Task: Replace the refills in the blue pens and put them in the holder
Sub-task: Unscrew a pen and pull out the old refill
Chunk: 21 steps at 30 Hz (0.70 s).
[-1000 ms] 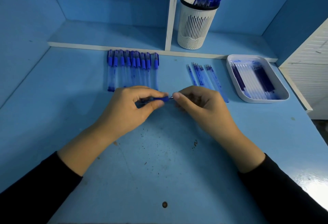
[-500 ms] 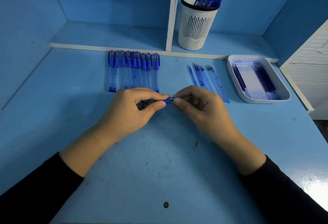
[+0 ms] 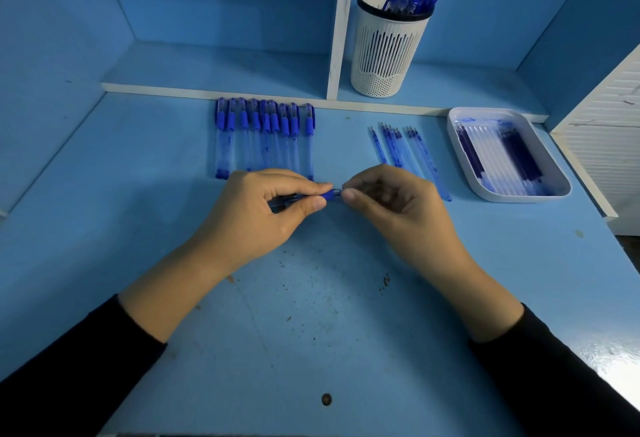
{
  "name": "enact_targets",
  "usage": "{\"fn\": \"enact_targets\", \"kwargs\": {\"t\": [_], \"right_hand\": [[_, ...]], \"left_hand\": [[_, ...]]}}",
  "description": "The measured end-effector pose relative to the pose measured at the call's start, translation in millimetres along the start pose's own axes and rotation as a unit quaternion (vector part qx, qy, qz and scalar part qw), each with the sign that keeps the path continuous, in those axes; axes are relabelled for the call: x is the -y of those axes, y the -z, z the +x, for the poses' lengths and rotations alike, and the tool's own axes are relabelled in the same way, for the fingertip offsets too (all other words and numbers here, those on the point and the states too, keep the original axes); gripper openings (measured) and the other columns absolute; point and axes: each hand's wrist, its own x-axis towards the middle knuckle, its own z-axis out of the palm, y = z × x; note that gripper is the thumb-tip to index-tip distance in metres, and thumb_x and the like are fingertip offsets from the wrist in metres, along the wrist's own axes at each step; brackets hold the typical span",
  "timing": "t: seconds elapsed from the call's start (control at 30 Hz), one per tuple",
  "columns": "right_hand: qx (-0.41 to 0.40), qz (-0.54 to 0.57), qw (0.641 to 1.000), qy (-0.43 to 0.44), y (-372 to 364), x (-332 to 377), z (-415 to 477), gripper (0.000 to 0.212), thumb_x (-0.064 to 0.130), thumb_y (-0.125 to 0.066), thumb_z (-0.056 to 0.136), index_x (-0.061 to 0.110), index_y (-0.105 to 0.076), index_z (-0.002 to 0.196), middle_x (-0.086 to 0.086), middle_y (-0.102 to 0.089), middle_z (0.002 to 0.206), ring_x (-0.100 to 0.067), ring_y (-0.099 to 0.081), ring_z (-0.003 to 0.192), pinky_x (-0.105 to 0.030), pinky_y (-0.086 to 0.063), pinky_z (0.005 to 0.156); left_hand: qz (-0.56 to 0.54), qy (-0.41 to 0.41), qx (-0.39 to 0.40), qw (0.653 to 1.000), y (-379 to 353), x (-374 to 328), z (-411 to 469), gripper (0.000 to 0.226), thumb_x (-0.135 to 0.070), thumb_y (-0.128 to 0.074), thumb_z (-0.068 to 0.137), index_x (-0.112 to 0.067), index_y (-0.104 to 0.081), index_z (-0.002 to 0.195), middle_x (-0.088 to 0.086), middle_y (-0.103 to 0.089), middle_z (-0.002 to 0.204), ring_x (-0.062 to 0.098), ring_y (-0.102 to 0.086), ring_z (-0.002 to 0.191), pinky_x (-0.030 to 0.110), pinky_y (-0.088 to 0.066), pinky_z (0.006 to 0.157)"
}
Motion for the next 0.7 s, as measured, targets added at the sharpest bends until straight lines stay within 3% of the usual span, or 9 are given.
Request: {"fn": "enact_targets", "kwargs": {"t": [0.1,0.17,0.27,0.43,0.53,0.7], "right_hand": [[0.006,0.040,0.999,-0.005,1.4,1.1,-0.6,0.013,0.001,-0.072,0.082,0.007,-0.067,0.093,-0.006,-0.072,0.089,-0.016,-0.068,0.082,-0.018,-0.050,0.076],[0.001,0.050,0.998,-0.026,0.9,2.6,-0.5,0.014,0.008,-0.074,0.082,0.008,-0.067,0.094,-0.006,-0.071,0.087,-0.015,-0.067,0.079,-0.020,-0.052,0.074],[0.001,-0.011,1.000,-0.026,1.4,0.4,-0.2,0.010,0.020,-0.070,0.087,0.010,-0.068,0.088,-0.008,-0.069,0.077,-0.027,-0.063,0.073,-0.037,-0.051,0.069],[0.007,0.050,0.998,-0.040,3.0,2.2,-0.7,0.014,0.009,-0.073,0.082,0.008,-0.067,0.094,-0.010,-0.070,0.089,-0.018,-0.066,0.081,-0.018,-0.051,0.074],[0.006,0.009,0.999,-0.041,2.4,1.0,0.0,0.011,0.017,-0.071,0.085,0.009,-0.068,0.092,-0.008,-0.070,0.083,-0.014,-0.063,0.074,-0.023,-0.050,0.069],[0.010,0.097,0.994,-0.058,4.1,2.0,0.1,0.015,-0.001,-0.071,0.082,0.005,-0.067,0.095,-0.012,-0.072,0.094,-0.017,-0.068,0.088,-0.022,-0.053,0.084]], "left_hand": [[0.007,-0.002,-0.001,1.000,-0.4,-0.3,-0.3,0.023,-0.017,-0.074,0.083,-0.025,-0.073,0.105,-0.014,-0.072,0.095,0.003,-0.069,0.087,0.015,-0.053,0.078],[0.005,0.000,0.000,1.000,0.1,0.2,0.2,0.023,-0.014,-0.075,0.084,-0.023,-0.074,0.105,-0.012,-0.073,0.095,0.005,-0.069,0.086,0.015,-0.053,0.078],[0.001,0.005,0.003,1.000,0.5,0.3,0.2,0.021,-0.017,-0.074,0.084,-0.023,-0.074,0.104,-0.015,-0.073,0.095,0.004,-0.069,0.087,0.015,-0.053,0.078],[0.004,0.008,0.005,1.000,0.5,1.0,0.3,0.021,-0.016,-0.074,0.084,-0.020,-0.076,0.105,-0.011,-0.073,0.095,0.005,-0.069,0.086,0.018,-0.054,0.078],[0.008,0.004,0.002,1.000,0.5,1.9,0.6,0.020,-0.013,-0.075,0.084,-0.016,-0.076,0.104,-0.009,-0.074,0.094,0.007,-0.069,0.083,0.021,-0.055,0.076],[0.008,0.003,0.001,1.000,0.0,2.7,0.6,0.020,-0.013,-0.075,0.083,-0.017,-0.076,0.103,-0.011,-0.073,0.094,0.004,-0.069,0.085,0.017,-0.054,0.077]]}}
